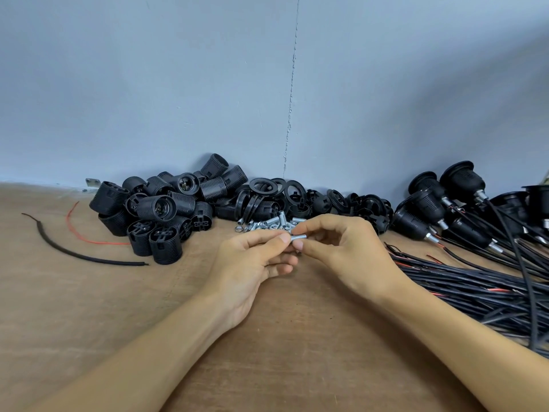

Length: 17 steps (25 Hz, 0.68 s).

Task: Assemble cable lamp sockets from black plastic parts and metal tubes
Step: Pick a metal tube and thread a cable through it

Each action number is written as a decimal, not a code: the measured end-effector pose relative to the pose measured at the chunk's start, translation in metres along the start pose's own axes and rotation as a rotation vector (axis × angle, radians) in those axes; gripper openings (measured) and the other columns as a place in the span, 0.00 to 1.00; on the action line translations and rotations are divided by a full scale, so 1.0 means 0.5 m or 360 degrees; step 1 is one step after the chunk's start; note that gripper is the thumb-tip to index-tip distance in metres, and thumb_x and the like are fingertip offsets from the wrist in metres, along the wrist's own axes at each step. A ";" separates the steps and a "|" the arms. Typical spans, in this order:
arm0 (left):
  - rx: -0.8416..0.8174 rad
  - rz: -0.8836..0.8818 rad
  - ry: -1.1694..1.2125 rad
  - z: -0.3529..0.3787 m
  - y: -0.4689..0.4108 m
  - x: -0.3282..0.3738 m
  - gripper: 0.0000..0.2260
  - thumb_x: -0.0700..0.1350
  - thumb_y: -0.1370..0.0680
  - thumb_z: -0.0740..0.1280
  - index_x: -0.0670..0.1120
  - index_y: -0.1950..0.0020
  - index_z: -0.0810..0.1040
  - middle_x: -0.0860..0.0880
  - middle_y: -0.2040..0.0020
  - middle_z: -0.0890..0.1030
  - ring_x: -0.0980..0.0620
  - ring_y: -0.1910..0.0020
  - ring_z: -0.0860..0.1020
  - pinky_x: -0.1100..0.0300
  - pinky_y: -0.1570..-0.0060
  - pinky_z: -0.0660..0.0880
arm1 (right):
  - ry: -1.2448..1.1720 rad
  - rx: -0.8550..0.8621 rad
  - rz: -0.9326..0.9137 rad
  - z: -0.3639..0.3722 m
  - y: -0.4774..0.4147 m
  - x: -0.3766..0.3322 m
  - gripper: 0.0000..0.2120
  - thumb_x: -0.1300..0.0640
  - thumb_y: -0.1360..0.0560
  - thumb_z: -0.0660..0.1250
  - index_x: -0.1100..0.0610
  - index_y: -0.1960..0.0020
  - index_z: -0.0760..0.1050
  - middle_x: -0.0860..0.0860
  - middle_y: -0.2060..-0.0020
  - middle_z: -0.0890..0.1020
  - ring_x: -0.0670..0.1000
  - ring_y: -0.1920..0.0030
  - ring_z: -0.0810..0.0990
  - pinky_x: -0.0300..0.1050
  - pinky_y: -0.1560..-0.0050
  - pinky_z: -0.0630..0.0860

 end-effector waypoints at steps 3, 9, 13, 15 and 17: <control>0.0011 0.0029 0.0002 -0.001 0.002 0.003 0.03 0.36 0.25 0.72 0.40 0.54 0.87 0.39 0.56 0.87 0.48 0.63 0.85 0.62 0.64 0.80 | 0.0033 0.0042 0.0001 -0.001 -0.001 0.003 0.06 0.57 0.27 0.77 0.49 0.52 0.85 0.44 0.60 0.86 0.45 0.58 0.85 0.39 0.51 0.80; -0.0014 0.0062 -0.0018 0.002 0.006 0.005 0.06 0.36 0.26 0.74 0.41 0.51 0.87 0.39 0.54 0.87 0.47 0.60 0.86 0.62 0.61 0.81 | 0.0182 0.0096 -0.0043 -0.001 0.005 -0.005 0.05 0.49 0.24 0.73 0.48 0.58 0.83 0.40 0.69 0.82 0.38 0.68 0.77 0.27 0.63 0.70; -0.0039 0.0109 -0.0136 0.007 0.006 0.003 0.06 0.36 0.26 0.73 0.43 0.51 0.86 0.40 0.57 0.87 0.49 0.60 0.85 0.61 0.60 0.81 | 0.0335 0.0092 0.0089 -0.001 0.002 0.004 0.24 0.38 0.20 0.61 0.52 0.66 0.79 0.46 0.72 0.81 0.39 0.73 0.73 0.30 0.67 0.68; -0.0024 0.0124 -0.0143 0.005 0.005 0.002 0.05 0.35 0.25 0.73 0.43 0.51 0.86 0.40 0.58 0.87 0.49 0.61 0.85 0.61 0.60 0.81 | 0.0357 0.0017 0.0169 0.003 0.002 0.010 0.26 0.34 0.21 0.57 0.52 0.64 0.79 0.45 0.71 0.82 0.40 0.72 0.76 0.32 0.65 0.69; -0.0009 0.0125 -0.0111 0.005 0.004 0.002 0.05 0.35 0.25 0.72 0.42 0.50 0.86 0.41 0.58 0.87 0.50 0.61 0.85 0.62 0.61 0.81 | 0.0284 -0.0012 0.0178 0.004 -0.001 0.013 0.17 0.37 0.21 0.61 0.49 0.56 0.78 0.45 0.67 0.83 0.43 0.69 0.79 0.39 0.61 0.74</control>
Point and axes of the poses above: each hand's wrist, its own y-axis away from the middle knuckle, its own z-axis out of the palm, x = y × z, the point moved 6 cm from there along -y, towards the middle knuckle
